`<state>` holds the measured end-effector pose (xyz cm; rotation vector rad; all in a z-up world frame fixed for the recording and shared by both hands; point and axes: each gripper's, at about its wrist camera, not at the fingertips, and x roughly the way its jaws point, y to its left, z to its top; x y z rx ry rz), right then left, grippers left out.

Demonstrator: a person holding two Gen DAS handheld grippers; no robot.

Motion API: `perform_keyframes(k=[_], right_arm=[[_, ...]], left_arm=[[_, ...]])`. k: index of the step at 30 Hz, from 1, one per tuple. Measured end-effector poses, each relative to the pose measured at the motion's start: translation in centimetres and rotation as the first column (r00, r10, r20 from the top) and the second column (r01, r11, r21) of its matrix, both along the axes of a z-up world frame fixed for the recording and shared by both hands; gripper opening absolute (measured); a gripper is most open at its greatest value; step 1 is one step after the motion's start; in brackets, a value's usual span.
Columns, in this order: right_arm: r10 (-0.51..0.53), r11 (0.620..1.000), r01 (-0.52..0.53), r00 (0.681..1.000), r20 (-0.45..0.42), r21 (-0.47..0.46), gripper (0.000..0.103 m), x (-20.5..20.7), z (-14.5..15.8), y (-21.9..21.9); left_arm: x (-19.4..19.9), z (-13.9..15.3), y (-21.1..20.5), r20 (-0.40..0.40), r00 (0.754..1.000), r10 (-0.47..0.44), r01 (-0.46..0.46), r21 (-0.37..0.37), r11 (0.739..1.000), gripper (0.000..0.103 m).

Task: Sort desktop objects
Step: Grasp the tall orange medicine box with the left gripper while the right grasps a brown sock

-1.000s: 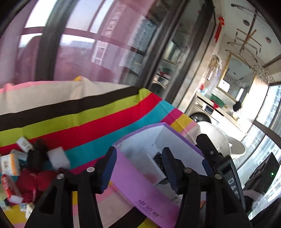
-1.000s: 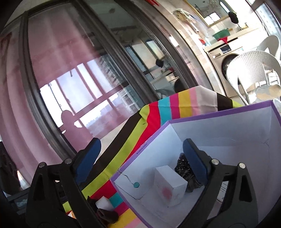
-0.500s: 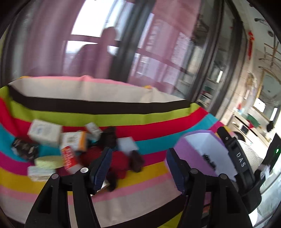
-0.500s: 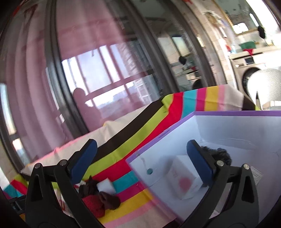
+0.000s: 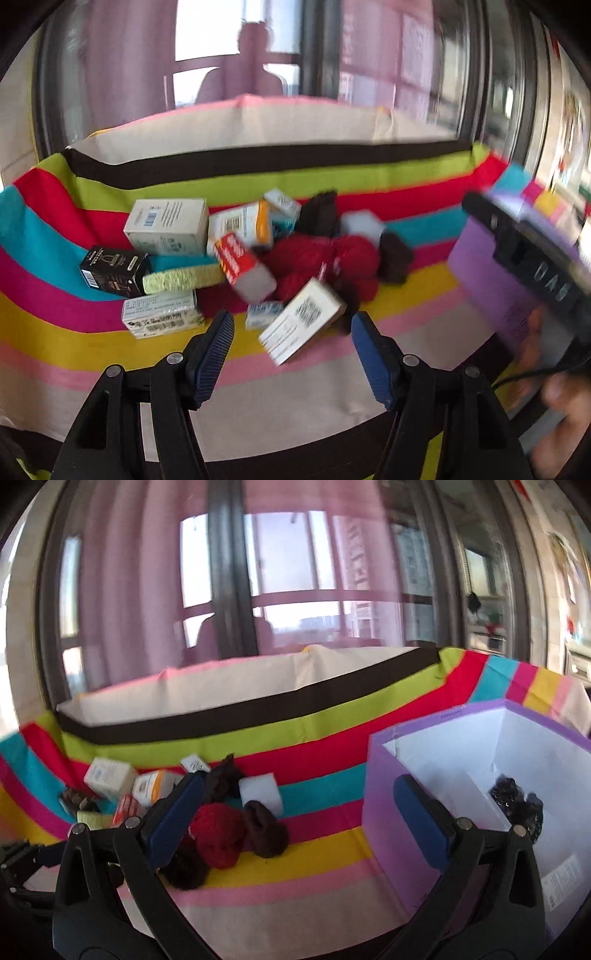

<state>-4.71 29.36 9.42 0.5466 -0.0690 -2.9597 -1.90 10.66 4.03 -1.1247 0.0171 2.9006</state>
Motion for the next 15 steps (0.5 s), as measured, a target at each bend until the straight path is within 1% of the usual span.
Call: perform_keyframes(k=[2, 4, 5, 6, 7, 8, 10, 15], right_arm=[[0.035, 0.999, -0.035, 0.999, 0.009, 0.021, 0.102, 0.0, -0.3, -0.7], [0.075, 0.996, -0.077, 0.996, 0.042, 0.034, 0.102, -0.2, -0.8, -1.5], [0.085, 0.995, -0.087, 0.995, 0.053, 0.046, 0.102, -0.3, -1.0, -1.7], [0.096, 0.993, -0.100, 0.993, 0.065, 0.066, 0.102, -0.4, -1.3, -2.1], [0.110, 0.990, -0.117, 0.991, 0.078, 0.085, 0.102, -0.5, -1.6, -2.5], [0.123, 0.987, -0.131, 0.989, 0.087, 0.091, 0.102, -0.6, -1.8, -2.7], [0.162, 0.980, -0.172, 0.981, 0.110, 0.097, 0.102, -0.9, -2.3, -3.0], [0.209, 0.969, -0.226, 0.965, 0.162, 0.098, 0.102, -1.8, -3.3, -3.4]], left_arm=[[-0.3, -1.1, 0.7, 0.028, 1.000, -0.004, 0.006, -0.063, 0.998, 0.066], [-0.6, -1.8, 1.3, 0.045, 0.999, 0.001, 0.004, -0.100, 0.995, 0.066], [-0.9, -2.3, 1.5, 0.055, 0.998, 0.006, 0.000, -0.117, 0.993, 0.064], [-1.1, -2.5, 1.6, 0.061, 0.998, 0.009, -0.001, -0.123, 0.992, 0.063], [-1.2, -2.7, 1.7, 0.069, 0.998, 0.012, -0.003, -0.127, 0.992, 0.059], [-1.5, -2.9, 1.7, 0.078, 0.997, 0.020, -0.009, -0.130, 0.991, 0.054], [-1.9, -3.2, 1.6, 0.083, 0.996, 0.034, -0.022, -0.144, 0.989, 0.048], [-2.3, -3.5, 1.4, 0.082, 0.996, 0.039, -0.027, -0.138, 0.990, 0.046]])
